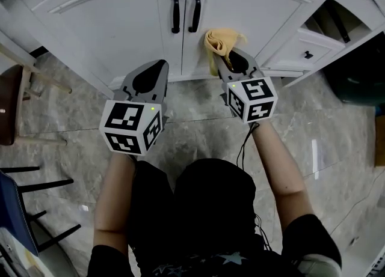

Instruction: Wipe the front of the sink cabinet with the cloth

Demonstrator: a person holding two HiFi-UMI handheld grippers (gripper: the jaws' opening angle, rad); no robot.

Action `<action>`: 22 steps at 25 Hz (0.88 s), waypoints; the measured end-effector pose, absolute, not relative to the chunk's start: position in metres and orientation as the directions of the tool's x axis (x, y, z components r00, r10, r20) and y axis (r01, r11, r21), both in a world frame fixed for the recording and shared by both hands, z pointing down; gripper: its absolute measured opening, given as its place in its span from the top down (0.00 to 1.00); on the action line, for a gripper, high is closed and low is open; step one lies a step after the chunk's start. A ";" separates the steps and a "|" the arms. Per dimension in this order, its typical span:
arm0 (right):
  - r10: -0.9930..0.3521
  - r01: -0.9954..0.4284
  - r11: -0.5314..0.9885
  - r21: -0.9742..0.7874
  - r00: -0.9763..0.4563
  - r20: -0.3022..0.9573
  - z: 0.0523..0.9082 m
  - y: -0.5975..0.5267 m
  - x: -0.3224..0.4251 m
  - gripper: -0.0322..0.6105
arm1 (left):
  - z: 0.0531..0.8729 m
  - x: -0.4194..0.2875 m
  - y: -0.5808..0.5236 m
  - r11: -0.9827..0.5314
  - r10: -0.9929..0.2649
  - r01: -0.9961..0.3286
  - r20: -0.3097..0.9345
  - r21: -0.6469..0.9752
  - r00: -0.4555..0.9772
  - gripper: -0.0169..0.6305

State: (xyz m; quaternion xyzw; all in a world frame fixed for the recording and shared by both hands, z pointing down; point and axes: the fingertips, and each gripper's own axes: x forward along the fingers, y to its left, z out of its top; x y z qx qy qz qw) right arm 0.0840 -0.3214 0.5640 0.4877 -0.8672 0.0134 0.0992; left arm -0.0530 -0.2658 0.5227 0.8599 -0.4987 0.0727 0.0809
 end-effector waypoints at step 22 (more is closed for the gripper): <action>-0.977 -0.997 0.079 0.012 -0.075 0.198 0.599 -0.328 0.281 0.82 | 0.552 -0.028 -0.275 -0.530 -0.810 -0.844 0.243 0.086 0.534 0.95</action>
